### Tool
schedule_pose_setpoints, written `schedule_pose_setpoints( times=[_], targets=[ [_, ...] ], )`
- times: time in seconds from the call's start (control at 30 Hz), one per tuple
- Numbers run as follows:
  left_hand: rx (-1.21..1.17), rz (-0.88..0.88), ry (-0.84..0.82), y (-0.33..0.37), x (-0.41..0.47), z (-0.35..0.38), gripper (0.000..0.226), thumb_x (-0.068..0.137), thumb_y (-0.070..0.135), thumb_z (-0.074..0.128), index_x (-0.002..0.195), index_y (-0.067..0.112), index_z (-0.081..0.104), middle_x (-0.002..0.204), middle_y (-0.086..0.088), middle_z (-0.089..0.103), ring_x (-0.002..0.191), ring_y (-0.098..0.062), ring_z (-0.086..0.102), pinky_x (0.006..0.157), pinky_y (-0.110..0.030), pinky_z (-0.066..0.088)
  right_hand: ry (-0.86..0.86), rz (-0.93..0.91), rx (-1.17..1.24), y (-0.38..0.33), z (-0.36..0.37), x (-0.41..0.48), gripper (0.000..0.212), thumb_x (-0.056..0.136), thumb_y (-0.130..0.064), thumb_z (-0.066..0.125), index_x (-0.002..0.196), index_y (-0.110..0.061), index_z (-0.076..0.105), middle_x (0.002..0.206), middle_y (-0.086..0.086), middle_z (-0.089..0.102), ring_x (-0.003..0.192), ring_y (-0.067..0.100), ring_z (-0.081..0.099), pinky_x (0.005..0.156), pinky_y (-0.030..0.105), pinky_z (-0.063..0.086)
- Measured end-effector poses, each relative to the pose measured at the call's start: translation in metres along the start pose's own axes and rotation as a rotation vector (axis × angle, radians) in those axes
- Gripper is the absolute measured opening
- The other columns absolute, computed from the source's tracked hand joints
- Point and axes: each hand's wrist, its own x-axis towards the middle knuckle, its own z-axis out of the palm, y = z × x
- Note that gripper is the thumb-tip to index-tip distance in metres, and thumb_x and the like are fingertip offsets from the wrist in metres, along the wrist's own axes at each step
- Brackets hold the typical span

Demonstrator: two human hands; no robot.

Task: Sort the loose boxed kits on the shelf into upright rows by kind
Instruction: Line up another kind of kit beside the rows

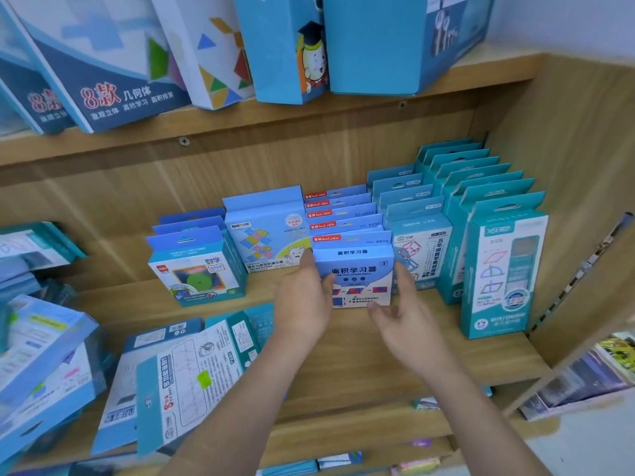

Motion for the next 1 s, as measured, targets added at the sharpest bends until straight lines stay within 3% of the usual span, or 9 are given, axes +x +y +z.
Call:
schedule_pose_setpoints(
  times=[0.1,0.17,0.37,0.63,0.73,0.83,0.93,1.0],
  targets=[
    [0.043,-0.001,0.027,0.000,-0.005,0.000,0.037,0.093,0.034,0.051,0.125,0.016,0.044,0.089,-0.006,0.069,0.083,-0.030,0.064,0.061,-0.035,0.047,0.100,-0.080,-0.330,0.002,0.000,0.005,0.054,0.090,-0.020,0.056,0.139,-0.019,0.034,0.125,0.006,0.052,0.110,0.025,0.054,0.087,0.037,0.047],
    [0.053,-0.020,0.040,0.000,-0.005,-0.001,0.036,0.092,0.037,0.052,0.123,0.020,0.046,0.087,-0.003,0.069,0.080,-0.029,0.065,0.060,-0.034,0.048,0.168,-0.081,-0.424,-0.001,-0.004,0.010,0.043,0.092,-0.023,0.052,0.134,-0.015,0.043,0.115,0.009,0.060,0.103,0.029,0.057,0.079,0.037,0.046],
    [0.060,-0.064,0.076,0.004,-0.010,0.004,0.038,0.092,0.042,0.050,0.123,0.022,0.045,0.088,0.000,0.070,0.077,-0.026,0.066,0.060,-0.035,0.052,0.268,-0.054,-0.376,-0.007,-0.012,0.025,0.012,0.091,-0.023,0.058,0.097,-0.018,0.049,0.087,0.001,0.065,0.077,0.027,0.063,0.064,0.037,0.050],
    [0.012,-0.063,-0.028,0.006,-0.013,-0.010,0.048,0.090,0.037,0.057,0.132,0.023,0.038,0.098,-0.001,0.068,0.089,-0.026,0.065,0.065,-0.035,0.051,0.250,-0.076,-0.356,-0.014,-0.019,0.029,0.014,0.088,-0.024,0.060,0.079,-0.019,0.052,0.071,-0.004,0.061,0.064,0.020,0.056,0.059,0.031,0.043],
    [-0.099,-0.019,-0.014,-0.003,-0.034,-0.038,0.051,0.089,0.029,0.059,0.137,0.025,0.043,0.111,0.002,0.067,0.094,-0.019,0.064,0.078,-0.037,0.053,0.182,-0.082,-0.142,-0.024,-0.023,0.021,0.015,0.084,-0.021,0.066,0.074,-0.021,0.055,0.065,-0.008,0.060,0.061,0.009,0.055,0.062,0.032,0.046],
    [-0.193,0.015,0.082,-0.030,-0.068,-0.074,0.025,0.087,0.019,0.060,0.110,0.026,0.067,0.099,0.014,0.068,0.083,-0.009,0.064,0.077,-0.026,0.052,0.041,-0.057,0.041,-0.038,-0.011,0.007,0.013,0.082,-0.017,0.068,0.074,-0.023,0.061,0.069,-0.007,0.064,0.065,0.008,0.057,0.064,0.022,0.047],
    [-0.180,0.008,0.127,-0.068,-0.105,-0.104,0.016,0.084,0.020,0.062,0.094,0.026,0.072,0.096,0.019,0.069,0.083,0.001,0.062,0.075,-0.018,0.051,-0.136,-0.056,0.151,-0.053,0.016,-0.010,0.014,0.082,-0.011,0.070,0.081,-0.024,0.065,0.077,-0.009,0.067,0.068,0.002,0.059,0.062,0.008,0.044],
    [-0.103,-0.002,0.125,-0.094,-0.123,-0.118,0.016,0.079,0.027,0.064,0.093,0.028,0.072,0.097,0.021,0.067,0.092,0.003,0.059,0.081,-0.005,0.042,-0.241,-0.078,0.151,-0.062,0.038,-0.021,0.020,0.082,-0.011,0.070,0.087,-0.030,0.065,0.085,-0.011,0.068,0.075,-0.002,0.060,0.067,0.007,0.045]
  ],
)
